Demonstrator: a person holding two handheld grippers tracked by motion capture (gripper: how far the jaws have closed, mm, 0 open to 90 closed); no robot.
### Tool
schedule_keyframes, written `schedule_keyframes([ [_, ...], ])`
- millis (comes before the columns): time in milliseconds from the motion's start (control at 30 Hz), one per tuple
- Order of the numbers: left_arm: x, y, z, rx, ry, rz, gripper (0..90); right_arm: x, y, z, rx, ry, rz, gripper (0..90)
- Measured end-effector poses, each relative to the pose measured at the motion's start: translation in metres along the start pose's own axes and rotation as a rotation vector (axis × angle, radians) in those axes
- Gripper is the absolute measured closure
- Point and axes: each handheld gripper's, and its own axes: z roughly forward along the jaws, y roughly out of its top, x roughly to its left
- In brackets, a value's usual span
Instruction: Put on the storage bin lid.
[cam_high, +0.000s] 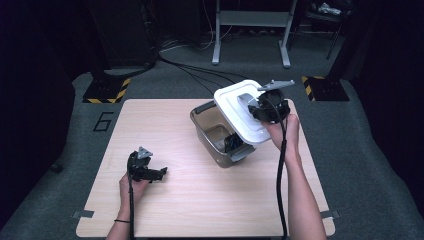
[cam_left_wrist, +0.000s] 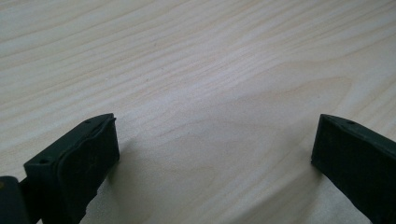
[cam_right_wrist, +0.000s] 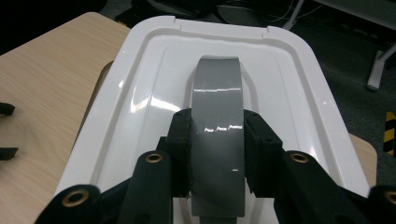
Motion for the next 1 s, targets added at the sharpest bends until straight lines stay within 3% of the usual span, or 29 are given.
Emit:
schedule_keyframes([
  [433,0.0,0.0,0.0,0.003,-0.001,0.004,0.7,0.025,0.014,0.024,0.056,0.044,-0.044,66.7],
  [1000,0.0,0.0,0.0,0.004,-0.001,0.003,0.7,0.04,0.017,0.057,0.135,0.067,-0.064,66.6],
])
